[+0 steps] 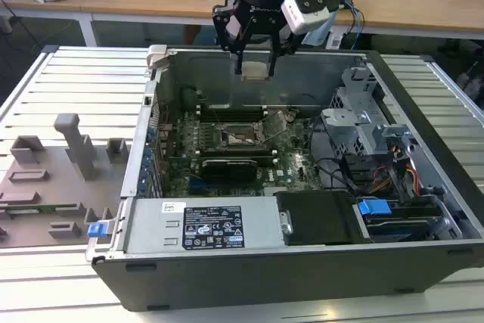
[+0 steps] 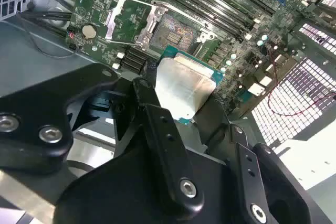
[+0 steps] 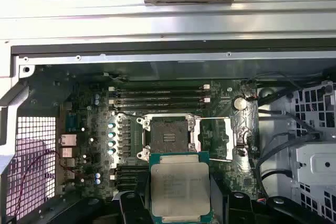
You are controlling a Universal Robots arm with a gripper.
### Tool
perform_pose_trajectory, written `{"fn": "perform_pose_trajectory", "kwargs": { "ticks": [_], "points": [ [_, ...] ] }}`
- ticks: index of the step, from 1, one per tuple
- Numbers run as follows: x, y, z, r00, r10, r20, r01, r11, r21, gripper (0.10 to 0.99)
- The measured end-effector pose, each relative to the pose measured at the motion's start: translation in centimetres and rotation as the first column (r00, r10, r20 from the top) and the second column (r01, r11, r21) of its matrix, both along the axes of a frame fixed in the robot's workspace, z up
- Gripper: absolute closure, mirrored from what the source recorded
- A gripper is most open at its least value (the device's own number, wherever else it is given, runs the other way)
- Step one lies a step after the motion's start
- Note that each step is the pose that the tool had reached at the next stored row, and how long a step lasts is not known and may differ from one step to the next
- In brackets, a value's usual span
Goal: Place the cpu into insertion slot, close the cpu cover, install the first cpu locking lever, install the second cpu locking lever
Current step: 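Place the cpu into insertion slot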
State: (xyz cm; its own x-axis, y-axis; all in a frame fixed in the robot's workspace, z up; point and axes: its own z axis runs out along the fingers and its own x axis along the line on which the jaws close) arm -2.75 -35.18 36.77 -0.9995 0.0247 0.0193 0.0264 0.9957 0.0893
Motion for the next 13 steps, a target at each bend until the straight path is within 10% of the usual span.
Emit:
{"fn": "perform_pose_trajectory", "kwargs": {
  "ticks": [13],
  "points": [
    [0.00,0.00,-1.06,1.0000,0.000,0.0000,0.000,1.0000,0.000,0.541]
  ]
}}
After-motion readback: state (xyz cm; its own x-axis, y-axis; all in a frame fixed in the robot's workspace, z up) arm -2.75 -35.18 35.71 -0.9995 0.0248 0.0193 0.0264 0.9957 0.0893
